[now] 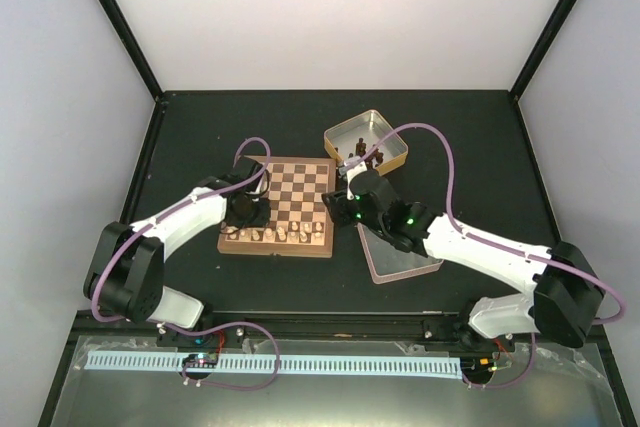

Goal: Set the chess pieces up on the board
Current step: Place the chess piece on the chessboard.

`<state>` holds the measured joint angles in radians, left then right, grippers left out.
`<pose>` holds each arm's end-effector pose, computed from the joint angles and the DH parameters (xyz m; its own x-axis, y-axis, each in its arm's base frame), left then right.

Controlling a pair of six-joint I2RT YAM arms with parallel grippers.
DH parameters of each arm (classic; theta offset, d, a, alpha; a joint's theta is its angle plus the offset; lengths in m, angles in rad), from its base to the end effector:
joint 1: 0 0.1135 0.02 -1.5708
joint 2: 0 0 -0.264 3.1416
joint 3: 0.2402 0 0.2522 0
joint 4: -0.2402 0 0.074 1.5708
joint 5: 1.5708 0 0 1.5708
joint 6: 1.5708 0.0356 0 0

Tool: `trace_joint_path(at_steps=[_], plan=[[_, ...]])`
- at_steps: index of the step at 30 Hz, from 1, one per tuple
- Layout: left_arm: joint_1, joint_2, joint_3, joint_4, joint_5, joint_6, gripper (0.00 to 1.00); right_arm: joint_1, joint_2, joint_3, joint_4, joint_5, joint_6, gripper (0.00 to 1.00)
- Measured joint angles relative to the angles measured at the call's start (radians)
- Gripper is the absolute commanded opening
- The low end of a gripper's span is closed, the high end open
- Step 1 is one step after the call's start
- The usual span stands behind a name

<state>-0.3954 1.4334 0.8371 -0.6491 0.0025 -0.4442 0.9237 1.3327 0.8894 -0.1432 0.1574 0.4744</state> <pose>0.2355 -0.0984 0.1832 -0.9554 -0.0669 -0.2876 -0.0273 0.9898 -0.1395 0.1827 0.2325 0.2588 -0.6208 -0.0732 -0.7805 -0.4785 0.8240 0.3033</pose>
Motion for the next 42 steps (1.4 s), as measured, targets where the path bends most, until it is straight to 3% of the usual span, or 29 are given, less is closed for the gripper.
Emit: trace_joint_path(at_steps=[14,21,27,34,42], plan=[[-0.004,0.005,0.013,-0.008,0.001,0.018,0.27,-0.017,-0.055,-0.017,-0.034,0.025,0.036,0.5],[-0.004,0.045,0.028,-0.011,-0.007,0.027,0.19,-0.017,-0.055,-0.019,-0.041,0.028,0.045,0.5],[-0.004,0.047,0.03,-0.018,-0.025,0.027,0.18,-0.017,-0.064,-0.028,-0.047,0.039,0.05,0.5],[-0.004,0.046,0.03,-0.032,-0.027,0.03,0.28,-0.017,-0.066,-0.03,-0.059,0.044,0.057,0.5],[-0.004,0.029,0.072,-0.044,-0.002,0.033,0.3,-0.044,-0.083,-0.03,-0.13,0.064,0.107,0.43]])
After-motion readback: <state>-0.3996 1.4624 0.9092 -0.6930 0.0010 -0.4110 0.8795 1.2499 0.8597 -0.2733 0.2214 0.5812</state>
